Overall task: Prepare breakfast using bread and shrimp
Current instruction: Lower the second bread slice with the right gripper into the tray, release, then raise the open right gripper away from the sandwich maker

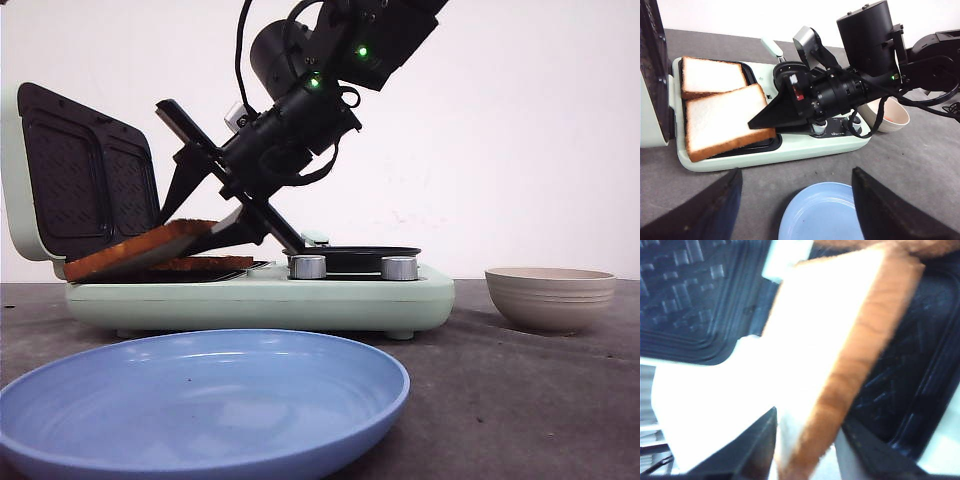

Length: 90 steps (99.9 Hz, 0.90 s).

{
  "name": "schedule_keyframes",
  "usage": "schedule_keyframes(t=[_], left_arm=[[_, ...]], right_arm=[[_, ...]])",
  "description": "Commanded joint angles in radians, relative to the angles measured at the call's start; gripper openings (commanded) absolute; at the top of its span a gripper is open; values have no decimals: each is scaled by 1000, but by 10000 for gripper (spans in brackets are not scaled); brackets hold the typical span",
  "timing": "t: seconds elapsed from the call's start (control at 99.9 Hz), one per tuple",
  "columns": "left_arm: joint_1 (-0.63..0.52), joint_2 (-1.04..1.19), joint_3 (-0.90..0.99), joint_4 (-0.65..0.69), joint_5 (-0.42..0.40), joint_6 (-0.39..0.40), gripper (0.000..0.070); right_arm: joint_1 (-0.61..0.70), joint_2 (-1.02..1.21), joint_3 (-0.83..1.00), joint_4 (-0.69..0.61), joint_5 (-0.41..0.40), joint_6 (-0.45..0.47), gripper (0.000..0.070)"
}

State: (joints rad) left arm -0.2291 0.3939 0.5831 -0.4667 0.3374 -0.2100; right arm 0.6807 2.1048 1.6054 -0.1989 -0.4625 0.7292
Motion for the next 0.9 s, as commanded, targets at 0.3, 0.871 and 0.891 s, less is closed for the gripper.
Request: schedule_keyframes(t=[0.3, 0.871, 0.891], left_arm=[[0, 1, 2, 18, -5, -5, 361], [0, 1, 2, 18, -5, -5, 361], [0, 1, 2, 18, -5, -5, 361]], right_arm=[[-35, 11, 12, -77, 45, -105, 221], [-43, -134, 12, -109, 122, -256, 221], [-43, -142, 12, -111, 130, -264, 221]])
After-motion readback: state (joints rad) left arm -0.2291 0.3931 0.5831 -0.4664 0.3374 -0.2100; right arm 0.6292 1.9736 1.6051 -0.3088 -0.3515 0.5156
